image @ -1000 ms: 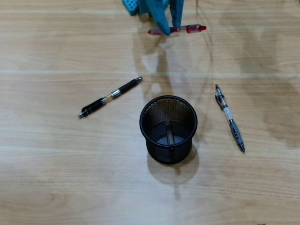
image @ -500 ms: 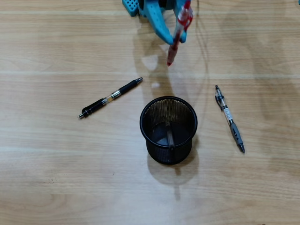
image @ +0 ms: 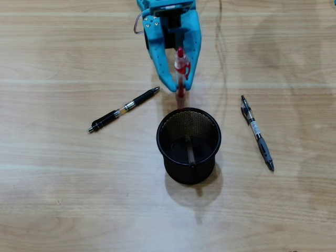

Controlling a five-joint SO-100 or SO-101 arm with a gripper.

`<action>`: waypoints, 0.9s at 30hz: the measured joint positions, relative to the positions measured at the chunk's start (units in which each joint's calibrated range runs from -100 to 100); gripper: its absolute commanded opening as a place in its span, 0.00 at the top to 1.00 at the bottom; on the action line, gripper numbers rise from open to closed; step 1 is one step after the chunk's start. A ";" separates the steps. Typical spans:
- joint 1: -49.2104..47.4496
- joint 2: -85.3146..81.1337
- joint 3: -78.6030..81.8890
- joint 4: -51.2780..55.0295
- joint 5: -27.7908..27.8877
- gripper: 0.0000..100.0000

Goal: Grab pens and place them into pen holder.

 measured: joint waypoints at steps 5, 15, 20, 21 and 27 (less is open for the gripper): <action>0.86 5.44 -0.44 -0.17 -1.87 0.98; 1.43 9.94 -0.44 -5.61 -2.34 0.84; 1.43 9.94 -0.44 -5.61 -2.34 0.84; 1.43 9.94 -0.44 -5.61 -2.34 0.84; 1.14 9.94 -0.44 -5.61 -2.34 0.84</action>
